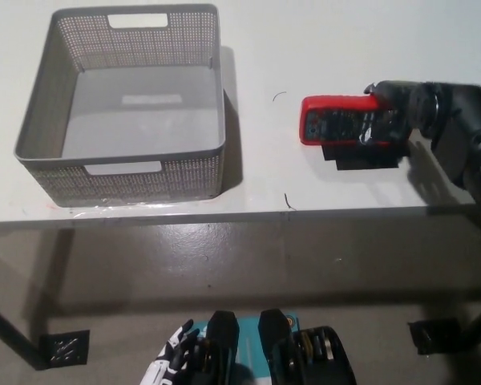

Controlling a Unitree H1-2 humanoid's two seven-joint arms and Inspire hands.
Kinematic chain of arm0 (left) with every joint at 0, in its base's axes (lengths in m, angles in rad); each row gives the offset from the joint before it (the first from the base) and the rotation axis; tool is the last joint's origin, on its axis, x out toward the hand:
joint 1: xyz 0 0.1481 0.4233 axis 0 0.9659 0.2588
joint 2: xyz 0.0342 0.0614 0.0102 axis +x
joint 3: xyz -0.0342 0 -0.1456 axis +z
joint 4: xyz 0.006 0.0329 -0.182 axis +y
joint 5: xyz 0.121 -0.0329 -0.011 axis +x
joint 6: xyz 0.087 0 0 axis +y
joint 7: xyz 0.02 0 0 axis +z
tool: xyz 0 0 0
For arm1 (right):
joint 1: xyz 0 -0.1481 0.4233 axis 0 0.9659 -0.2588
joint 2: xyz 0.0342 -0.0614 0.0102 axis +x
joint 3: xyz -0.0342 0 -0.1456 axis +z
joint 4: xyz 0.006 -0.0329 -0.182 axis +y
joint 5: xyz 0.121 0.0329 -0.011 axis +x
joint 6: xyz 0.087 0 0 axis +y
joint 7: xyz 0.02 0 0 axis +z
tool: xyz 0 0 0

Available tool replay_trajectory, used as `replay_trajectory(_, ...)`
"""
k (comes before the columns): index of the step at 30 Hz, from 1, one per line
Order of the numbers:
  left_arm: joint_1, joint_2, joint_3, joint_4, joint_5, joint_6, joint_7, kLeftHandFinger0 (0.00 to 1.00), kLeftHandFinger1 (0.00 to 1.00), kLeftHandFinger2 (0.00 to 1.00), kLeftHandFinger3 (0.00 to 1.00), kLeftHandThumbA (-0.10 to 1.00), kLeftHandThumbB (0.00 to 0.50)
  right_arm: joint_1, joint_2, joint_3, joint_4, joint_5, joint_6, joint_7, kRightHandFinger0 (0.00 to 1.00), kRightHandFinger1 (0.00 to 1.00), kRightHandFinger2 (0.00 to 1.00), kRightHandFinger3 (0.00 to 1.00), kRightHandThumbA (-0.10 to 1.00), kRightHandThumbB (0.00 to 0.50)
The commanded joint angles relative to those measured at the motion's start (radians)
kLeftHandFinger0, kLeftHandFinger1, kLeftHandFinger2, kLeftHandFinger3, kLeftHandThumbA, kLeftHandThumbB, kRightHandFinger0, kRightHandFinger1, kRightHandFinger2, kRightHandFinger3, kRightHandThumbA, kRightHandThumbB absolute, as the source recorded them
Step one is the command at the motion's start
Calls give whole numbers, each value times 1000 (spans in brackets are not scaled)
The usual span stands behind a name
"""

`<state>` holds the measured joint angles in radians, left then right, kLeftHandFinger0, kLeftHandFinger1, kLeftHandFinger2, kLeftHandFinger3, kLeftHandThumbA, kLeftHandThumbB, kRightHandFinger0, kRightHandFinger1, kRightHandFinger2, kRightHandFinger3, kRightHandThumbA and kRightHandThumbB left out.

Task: Use the right hand to pick up a multimeter on the right side and put it into a container on the left side

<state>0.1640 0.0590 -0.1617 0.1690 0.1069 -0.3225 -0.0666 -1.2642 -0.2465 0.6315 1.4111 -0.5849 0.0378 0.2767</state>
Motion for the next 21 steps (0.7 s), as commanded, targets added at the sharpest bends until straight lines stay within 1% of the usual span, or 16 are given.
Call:
replay_trajectory(1,2,-4,-6,-40,-7,-23,-10,1000,1000,1000,1000,1000,310,130,-4,35,21,-56,-61,-261,598,748,866,950,-1,297)
replay_trajectory(2,1,-4,-5,-39,-12,-25,-12,1000,1000,1000,1000,1000,315,137,-5,39,20,-62,-68,-297,270,424,563,631,-80,256)
replay_trajectory(3,-10,-4,-4,-35,-22,-27,-17,1000,1000,1000,1000,1000,311,142,-12,39,19,-66,-82,-356,46,217,365,423,-99,217)
replay_trajectory(4,-20,-1,-2,-28,-20,-35,-16,1000,1000,1000,1000,1000,305,141,-14,27,18,-53,-91,-367,2,220,444,430,-100,188)
replay_trajectory(5,-26,2,0,-25,-21,-38,-17,1000,1000,1000,1000,1000,313,140,-19,23,17,-50,-112,-378,146,401,610,530,-100,202)
replay_trajectory(6,-29,4,0,-25,-22,-36,-19,1000,1000,1000,1000,1000,305,140,-23,28,18,-55,-127,-397,199,419,607,565,-100,200)
replay_trajectory(7,-31,3,0,-27,-21,-31,-19,1000,1000,1000,1000,1000,298,137,-24,24,18,-52,-131,-408,112,341,533,519,-100,195)
replay_trajectory(8,-30,3,0,-31,-21,-26,-21,1000,1000,1000,1000,1000,291,135,-24,21,18,-50,-130,-413,40,386,670,612,-100,192)
replay_trajectory(9,-29,4,-1,-35,-21,-22,-23,1000,1000,1000,1000,1000,288,130,-25,17,18,-46,-128,-411,59,488,824,745,-100,190)
replay_trajectory(10,-31,3,-1,-34,-20,-21,-23,1000,1000,1000,1000,1000,288,125,-27,15,18,-44,-129,-410,56,513,862,782,-100,188)
replay_trajectory(12,-33,4,0,-31,-27,-21,-27,1000,1000,1000,1000,1000,282,122,-31,-1,17,-29,-148,-427,162,670,994,896,-100,176)
replay_trajectory(13,-35,4,0,-25,-32,-27,-29,1000,1000,1000,1000,1000,284,118,-32,-3,16,-29,-151,-433,222,698,993,918,-100,194)
replay_trajectory(15,-38,4,2,-18,-32,-29,-27,1000,1000,1000,1000,1000,280,111,-35,-4,20,-30,-148,-437,260,673,880,837,-100,202)
replay_trajectory(17,-35,4,0,-16,-33,-31,-29,1000,1000,1000,1000,1000,281,107,-38,-9,20,-27,-147,-434,183,550,714,697,-100,203)
replay_trajectory(19,-29,4,1,-20,-31,-24,-28,1000,1000,1000,1000,1000,280,106,-39,-13,20,-26,-152,-450,102,446,628,619,-100,207)
replay_trajectory(21,-31,6,5,-17,-47,-25,-35,1000,1000,1000,1000,1000,275,100,-44,-19,21,-22,-176,-483,16,451,756,770,-100,184)
